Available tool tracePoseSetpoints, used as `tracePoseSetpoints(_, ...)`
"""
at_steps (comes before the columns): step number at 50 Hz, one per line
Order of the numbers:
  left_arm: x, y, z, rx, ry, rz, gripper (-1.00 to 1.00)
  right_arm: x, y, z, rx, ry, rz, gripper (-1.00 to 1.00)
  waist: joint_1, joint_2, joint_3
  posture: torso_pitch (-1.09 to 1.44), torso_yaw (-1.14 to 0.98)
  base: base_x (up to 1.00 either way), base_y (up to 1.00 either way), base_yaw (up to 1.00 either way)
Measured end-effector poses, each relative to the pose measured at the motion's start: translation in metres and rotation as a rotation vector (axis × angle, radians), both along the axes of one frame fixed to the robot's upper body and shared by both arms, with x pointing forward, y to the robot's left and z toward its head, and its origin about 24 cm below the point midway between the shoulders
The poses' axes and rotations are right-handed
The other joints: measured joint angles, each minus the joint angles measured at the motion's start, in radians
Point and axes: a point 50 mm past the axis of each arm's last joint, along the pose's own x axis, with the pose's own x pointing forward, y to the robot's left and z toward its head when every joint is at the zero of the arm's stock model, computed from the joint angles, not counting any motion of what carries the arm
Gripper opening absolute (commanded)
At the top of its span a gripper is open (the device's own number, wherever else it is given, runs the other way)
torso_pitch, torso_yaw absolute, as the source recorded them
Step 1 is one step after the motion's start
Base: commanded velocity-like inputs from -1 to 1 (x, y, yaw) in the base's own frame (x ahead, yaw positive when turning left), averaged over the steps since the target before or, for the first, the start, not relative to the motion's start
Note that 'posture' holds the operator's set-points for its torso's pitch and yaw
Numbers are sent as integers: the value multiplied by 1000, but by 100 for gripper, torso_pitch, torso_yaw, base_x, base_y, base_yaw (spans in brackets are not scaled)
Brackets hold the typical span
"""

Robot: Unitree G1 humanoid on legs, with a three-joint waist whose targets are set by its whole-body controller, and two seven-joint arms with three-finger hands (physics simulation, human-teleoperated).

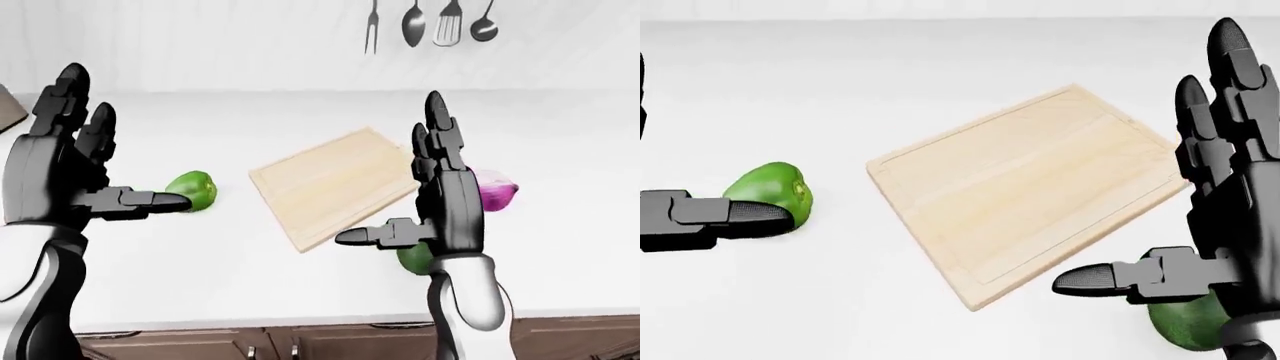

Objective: Place the avocado, onion, tomato and bell pepper on the cutting board.

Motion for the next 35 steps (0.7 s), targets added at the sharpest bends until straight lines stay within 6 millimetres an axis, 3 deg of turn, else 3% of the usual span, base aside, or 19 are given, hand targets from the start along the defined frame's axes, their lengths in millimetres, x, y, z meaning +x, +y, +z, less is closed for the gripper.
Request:
tracePoseSetpoints(2, -1, 0, 3, 4, -17, 1, 100, 0, 1, 3, 1, -18, 3, 100, 7, -20, 10, 0, 0, 0, 0, 0)
tracePoseSetpoints(4, -1, 0, 5, 6, -24, 2, 100, 0, 1, 5, 0, -23, 1, 100, 16, -55, 6, 0, 0, 0, 0, 0)
tracePoseSetpoints(7, 2, -3, -2, -3, 13, -16, 100, 0, -4, 1, -2, 2, -24, 100, 8, -31, 15, 0, 0, 0, 0, 0)
tracePoseSetpoints(13, 3, -3, -3, -4, 20, -28, 100, -3, -13, 0, 19, 33, -63, 100, -9, 2, 3, 0, 0, 0, 0, 0)
tracePoseSetpoints(18, 0, -1, 0, 5, -5, -18, 100, -11, -17, 10, -22, 20, -78, 100, -10, -5, -8, 0, 0, 0, 0, 0)
tracePoseSetpoints(27, -1, 2, -6, 3, 15, -7, 100, -26, -27, 24, -148, 47, -97, 100, -8, -23, -8, 0, 0, 0, 0, 0)
tracePoseSetpoints(35, -3, 4, -6, 7, 6, 5, 100, -37, -53, 28, -287, 118, -120, 100, -7, -30, -7, 0, 0, 0, 0, 0)
